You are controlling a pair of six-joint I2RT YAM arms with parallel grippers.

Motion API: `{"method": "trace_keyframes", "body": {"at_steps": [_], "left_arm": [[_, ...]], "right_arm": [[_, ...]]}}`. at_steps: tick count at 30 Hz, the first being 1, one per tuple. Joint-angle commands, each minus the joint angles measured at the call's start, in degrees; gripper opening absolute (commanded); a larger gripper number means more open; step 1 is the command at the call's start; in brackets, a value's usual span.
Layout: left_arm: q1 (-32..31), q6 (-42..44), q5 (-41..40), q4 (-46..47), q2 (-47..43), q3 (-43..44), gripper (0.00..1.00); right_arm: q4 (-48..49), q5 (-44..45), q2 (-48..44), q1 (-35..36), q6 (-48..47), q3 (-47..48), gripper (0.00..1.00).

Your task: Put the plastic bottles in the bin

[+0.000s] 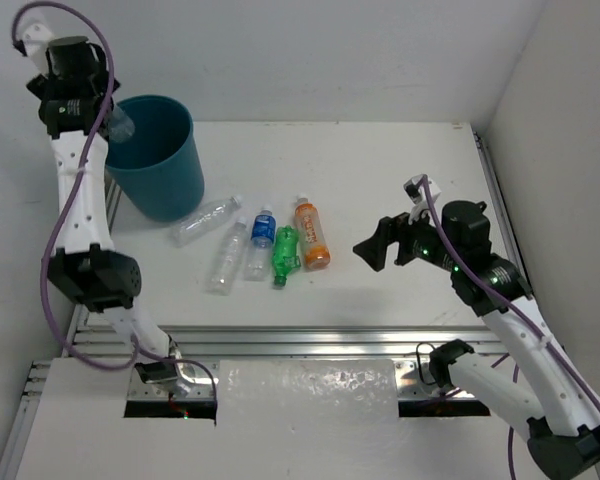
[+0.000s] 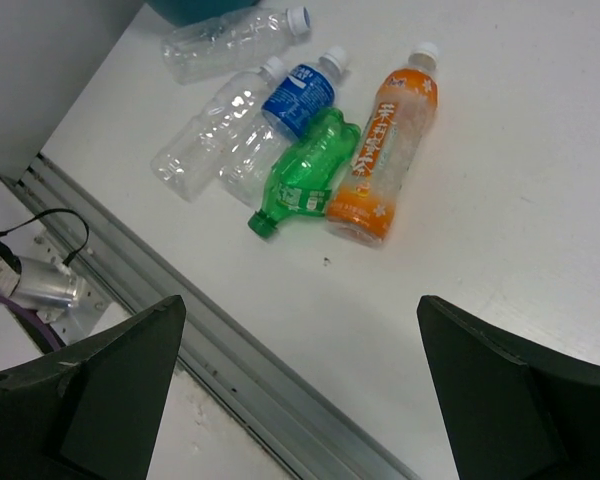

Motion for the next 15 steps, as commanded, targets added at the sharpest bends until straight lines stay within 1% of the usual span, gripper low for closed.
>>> {"method": "trace_keyframes", "body": {"at_steps": [1, 2, 3, 4, 5, 7, 9, 10, 11, 12, 13, 14, 15], "left_arm": [[1.1, -0.3, 9.3, -2.9, 4.4, 2.7, 0.78], [1.1, -0.7, 11.7, -3.1, 4.9, 2.9, 0.81], [1.1, -1.3, 13.9, -2.8, 5.5, 2.6, 0.89], [1.1, -1.6, 16.3, -3.0, 5.7, 2.5, 0.99], [1.1, -1.6, 17.3, -3.2, 5.7, 2.5, 1.0], [1.1, -1.6, 19.2, -3.2, 4.6, 1.6, 1.0], [0.9, -1.6, 19.9, -3.2, 2.6, 0.4, 1.0], [0.4, -1.4, 20.3, -3.5, -0.3, -0.7, 1.0], [-0.2, -1.0, 20.0, -4.2, -2.0, -1.0, 1.0], [-2.1, -0.6, 19.3, -5.1, -5.8, -1.7, 1.0], [-3.7, 0.4, 18.2, -4.6, -8.2, -3.4, 1.0], [-6.9, 0.9, 16.7, -4.6, -10.9, -7.6, 1.0], [-8.5, 1.2, 15.4, -3.5, -16.5, -10.1, 1.0]], "right_arm": [[3.5, 0.0, 3.4, 0.1, 3.1, -0.1, 0.99], [4.1, -1.5, 5.6, 0.1, 3.6, -0.2, 0.99], [4.9, -2.6, 6.9, 0.0, 4.2, -1.1, 0.99], [7.4, -3.4, 8.2, 0.1, 5.7, -1.6, 0.99], [8.4, -3.5, 9.5, 0.1, 6.6, -1.9, 0.99], [10.3, -3.5, 15.4, 0.1, 8.4, -1.4, 0.99], [10.4, -1.8, 20.1, 0.1, 8.8, 1.4, 0.99], [9.7, -0.3, 25.0, 0.3, 9.0, 2.7, 0.99], [9.3, 1.6, 27.5, 0.5, 8.9, 4.0, 0.99], [8.8, 3.7, 30.1, 1.0, 8.6, 6.9, 0.99], [6.9, 8.4, 35.5, 1.9, 8.3, 8.7, 0.99], [6.2, 10.2, 38.2, 2.4, 8.1, 10.4, 0.99], [5.6, 11.0, 40.9, 3.2, 7.9, 13.3, 0.98]]}}
